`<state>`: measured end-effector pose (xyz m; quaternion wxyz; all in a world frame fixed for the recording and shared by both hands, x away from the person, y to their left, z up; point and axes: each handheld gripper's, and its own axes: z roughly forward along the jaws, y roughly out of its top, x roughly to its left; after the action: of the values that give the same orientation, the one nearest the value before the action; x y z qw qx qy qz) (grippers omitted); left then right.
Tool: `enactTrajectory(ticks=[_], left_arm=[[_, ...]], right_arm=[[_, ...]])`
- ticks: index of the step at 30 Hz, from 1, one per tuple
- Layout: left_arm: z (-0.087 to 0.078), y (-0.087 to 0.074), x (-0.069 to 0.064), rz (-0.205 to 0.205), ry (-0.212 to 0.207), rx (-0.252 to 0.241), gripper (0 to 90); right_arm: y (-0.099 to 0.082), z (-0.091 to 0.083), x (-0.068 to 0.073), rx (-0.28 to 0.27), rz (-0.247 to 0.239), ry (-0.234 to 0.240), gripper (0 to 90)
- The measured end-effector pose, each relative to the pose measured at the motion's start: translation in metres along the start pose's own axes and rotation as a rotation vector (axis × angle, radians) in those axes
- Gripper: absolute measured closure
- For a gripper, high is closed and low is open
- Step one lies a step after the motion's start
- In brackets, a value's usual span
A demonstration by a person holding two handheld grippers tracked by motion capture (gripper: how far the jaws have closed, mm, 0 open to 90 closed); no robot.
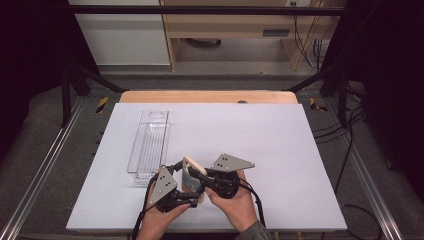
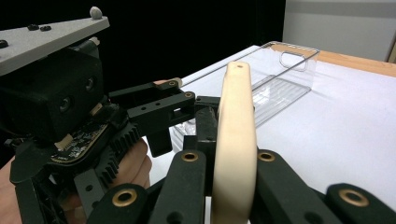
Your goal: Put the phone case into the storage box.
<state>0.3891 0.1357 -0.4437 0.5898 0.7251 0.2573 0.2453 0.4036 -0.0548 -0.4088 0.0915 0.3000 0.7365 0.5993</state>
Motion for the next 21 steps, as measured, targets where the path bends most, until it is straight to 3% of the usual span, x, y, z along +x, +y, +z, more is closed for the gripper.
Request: enactTrajectory(ticks=[6, 11, 21], left_arm=[[-0.001, 0.001, 0.0, 0.01, 0.003, 0.002, 10.3], [-0.001, 0.002, 0.001, 0.014, 0.012, 0.007, 10.6], [-0.002, 0.002, 0.001, 0.018, 0.023, 0.012, 10.8]], right_arm=[[0.001, -0.001, 0.0, 0.001, 0.005, 0.001, 85.5], [0.002, -0.004, 0.0, -0.014, 0.005, -0.014, 74.2], [0.008, -0.016, 0.002, -0.036, -0.018, -0.061, 60.6]])
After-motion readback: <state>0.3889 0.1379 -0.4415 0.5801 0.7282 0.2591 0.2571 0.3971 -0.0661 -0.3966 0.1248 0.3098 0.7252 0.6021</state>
